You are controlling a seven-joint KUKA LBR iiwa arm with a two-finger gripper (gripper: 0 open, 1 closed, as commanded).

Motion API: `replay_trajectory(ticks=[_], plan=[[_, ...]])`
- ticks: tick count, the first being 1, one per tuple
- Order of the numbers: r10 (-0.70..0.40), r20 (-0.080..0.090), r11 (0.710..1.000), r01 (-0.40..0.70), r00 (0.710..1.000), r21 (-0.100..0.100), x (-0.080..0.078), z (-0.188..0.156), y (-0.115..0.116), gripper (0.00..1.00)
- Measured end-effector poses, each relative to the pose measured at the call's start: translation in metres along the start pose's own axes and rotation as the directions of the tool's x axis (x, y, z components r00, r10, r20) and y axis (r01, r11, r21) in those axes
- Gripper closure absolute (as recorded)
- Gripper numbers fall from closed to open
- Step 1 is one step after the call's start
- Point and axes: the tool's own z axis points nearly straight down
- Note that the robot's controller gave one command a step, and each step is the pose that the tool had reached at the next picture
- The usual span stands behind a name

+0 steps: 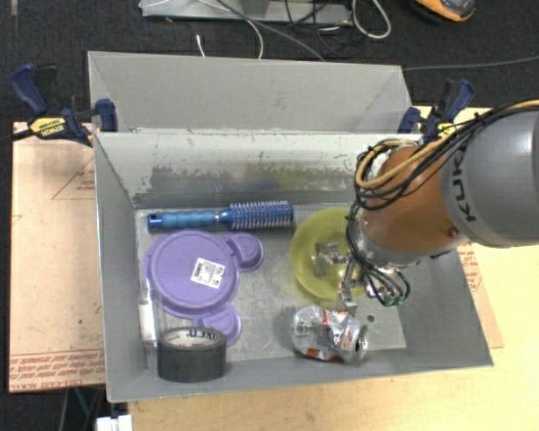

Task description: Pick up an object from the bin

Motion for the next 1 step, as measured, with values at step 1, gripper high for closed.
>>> replay_trajectory(ticks=[1], plan=[[0.128,0.017,0.992,-0.128,0.992,0.005,-0.0199,-0.0023,-0.0116,1.00]])
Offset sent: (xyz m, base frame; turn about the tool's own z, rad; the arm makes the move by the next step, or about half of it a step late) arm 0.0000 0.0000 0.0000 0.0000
